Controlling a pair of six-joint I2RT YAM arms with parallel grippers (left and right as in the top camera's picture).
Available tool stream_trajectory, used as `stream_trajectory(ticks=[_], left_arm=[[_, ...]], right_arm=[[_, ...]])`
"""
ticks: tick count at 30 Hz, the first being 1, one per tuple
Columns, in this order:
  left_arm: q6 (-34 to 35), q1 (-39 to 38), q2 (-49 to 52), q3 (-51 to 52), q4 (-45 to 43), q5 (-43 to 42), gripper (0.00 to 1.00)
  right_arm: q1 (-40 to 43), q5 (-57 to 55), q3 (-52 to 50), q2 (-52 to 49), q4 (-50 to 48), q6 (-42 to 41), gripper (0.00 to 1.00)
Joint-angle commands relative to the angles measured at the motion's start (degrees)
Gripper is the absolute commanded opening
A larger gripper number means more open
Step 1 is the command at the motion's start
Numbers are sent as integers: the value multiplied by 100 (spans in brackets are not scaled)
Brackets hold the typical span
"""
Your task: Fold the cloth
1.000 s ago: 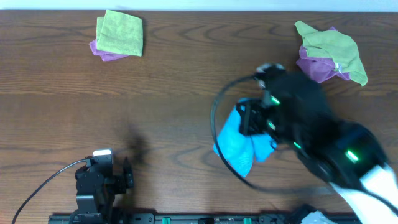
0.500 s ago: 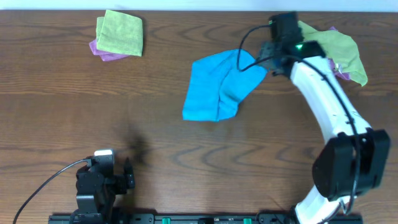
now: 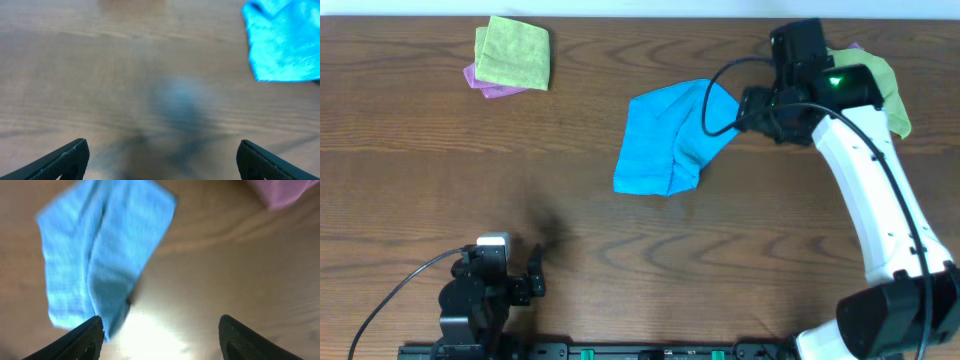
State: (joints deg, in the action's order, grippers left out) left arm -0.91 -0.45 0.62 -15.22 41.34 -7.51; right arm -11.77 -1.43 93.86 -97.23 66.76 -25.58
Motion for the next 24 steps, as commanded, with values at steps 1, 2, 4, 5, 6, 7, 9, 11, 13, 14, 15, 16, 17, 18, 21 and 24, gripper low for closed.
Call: stream_trajectory(ticks=[1, 2, 4, 5, 6, 7, 9, 11, 13, 14, 15, 16, 17, 18, 21, 24], left_arm=[[79, 20, 140, -208, -107, -175, 95], [90, 17, 293, -315, -105, -131, 95], [155, 17, 612, -476, -103, -157, 96], [243, 17, 837, -586, -105, -155, 96], [291, 17, 1040, -686, -109, -157, 96], [308, 13, 1255, -800, -109, -160, 96], [308, 9, 1843, -1119, -109, -210, 96], [330, 9, 2398, -1440, -109, -291, 96], [577, 9, 3340, -2041, -61, -313, 96], [632, 7, 3659, -2262, -42, -374, 96], [627, 7, 3947, -2470, -39, -527, 96], [627, 7, 4218, -2673, -37, -717, 96], [627, 4, 4470, -2861, -35, -896, 96], [627, 4, 4745, -3073, -26, -1119, 96], [627, 4, 5436, -3552, -35, -1766, 95], [629, 4, 5877, -3648, -109, -2138, 96]], right_arm=[[-20, 826, -420, -70, 0, 345, 74], [-22, 953, -621, -70, -39, 341, 74], [-31, 1152, -960, -70, -221, 341, 74], [-31, 1279, -1141, -70, -356, 343, 74], [-33, 1370, -1259, -70, -452, 350, 74], [-31, 1504, -1408, -70, -584, 378, 74], [-50, 1816, -1661, -70, -861, 492, 74], [-98, 1888, -1825, -70, -1080, 490, 73], [-210, 1884, -1982, -70, -1303, 487, 73], [-251, 1884, -2024, -70, -1366, 485, 73], [-289, 1884, -2068, -70, -1443, 481, 72], [-319, 1884, -2107, -70, -1528, 457, 72], [-345, 1886, -2144, -70, -1617, 437, 72], [-372, 1904, -2173, -70, -1698, 398, 72], [-490, 1952, -2234, -70, -1849, 306, 72], [-588, 1943, -2245, -101, -1941, 267, 71]])
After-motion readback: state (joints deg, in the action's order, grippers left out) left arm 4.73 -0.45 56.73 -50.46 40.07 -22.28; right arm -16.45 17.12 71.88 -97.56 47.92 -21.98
